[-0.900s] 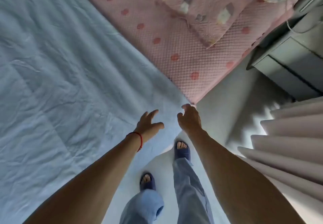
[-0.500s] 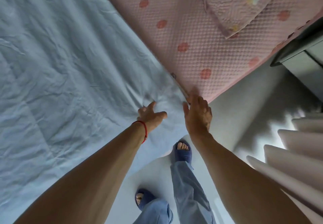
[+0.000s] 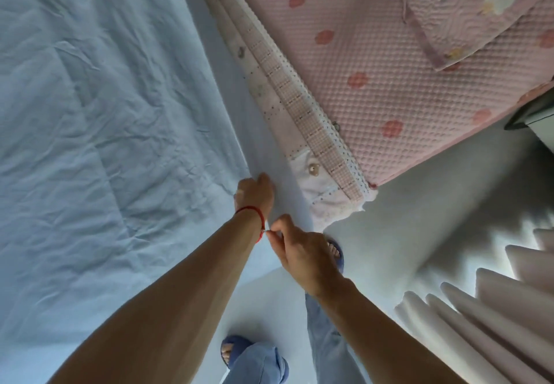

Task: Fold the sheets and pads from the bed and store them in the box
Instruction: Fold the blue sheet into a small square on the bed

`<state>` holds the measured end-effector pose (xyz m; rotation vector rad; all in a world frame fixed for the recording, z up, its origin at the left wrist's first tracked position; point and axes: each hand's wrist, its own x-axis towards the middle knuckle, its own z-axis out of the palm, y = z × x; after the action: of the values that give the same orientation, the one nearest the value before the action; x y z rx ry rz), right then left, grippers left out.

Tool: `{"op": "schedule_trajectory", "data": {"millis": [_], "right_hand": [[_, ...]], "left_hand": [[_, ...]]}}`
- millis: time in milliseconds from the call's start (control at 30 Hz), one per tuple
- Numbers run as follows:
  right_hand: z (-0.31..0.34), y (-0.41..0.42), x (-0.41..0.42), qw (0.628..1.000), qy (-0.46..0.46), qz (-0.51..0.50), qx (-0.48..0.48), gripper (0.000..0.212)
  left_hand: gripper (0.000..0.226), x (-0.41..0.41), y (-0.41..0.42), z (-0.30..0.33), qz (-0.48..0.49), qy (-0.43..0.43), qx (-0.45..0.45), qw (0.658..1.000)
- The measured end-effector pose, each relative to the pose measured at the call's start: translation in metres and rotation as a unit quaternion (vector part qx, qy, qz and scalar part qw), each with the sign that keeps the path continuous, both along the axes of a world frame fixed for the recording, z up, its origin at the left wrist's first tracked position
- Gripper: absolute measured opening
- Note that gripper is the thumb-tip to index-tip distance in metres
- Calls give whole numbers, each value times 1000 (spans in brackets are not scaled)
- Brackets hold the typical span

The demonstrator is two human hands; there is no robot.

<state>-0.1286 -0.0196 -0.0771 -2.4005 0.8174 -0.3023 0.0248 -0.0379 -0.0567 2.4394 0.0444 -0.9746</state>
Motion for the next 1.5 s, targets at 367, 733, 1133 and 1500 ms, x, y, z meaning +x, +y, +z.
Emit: {"op": "schedule_trajectory", "data": {"millis": [367,733,1133,1500], "right_hand": [[46,172,73,961,36,212,174,29],[121,390,166,938,172,278,119,27],[80,514,266,889,300,274,210,31],[98,555,301,851,458,137,217,42]], "left_hand": [[43,76,255,85,53,-37,-53,996],[22,172,494,129,-40,116,-22,992],[26,221,675,137,49,122,68,989],[27,289,762,171,-26,72,-79,994]]}}
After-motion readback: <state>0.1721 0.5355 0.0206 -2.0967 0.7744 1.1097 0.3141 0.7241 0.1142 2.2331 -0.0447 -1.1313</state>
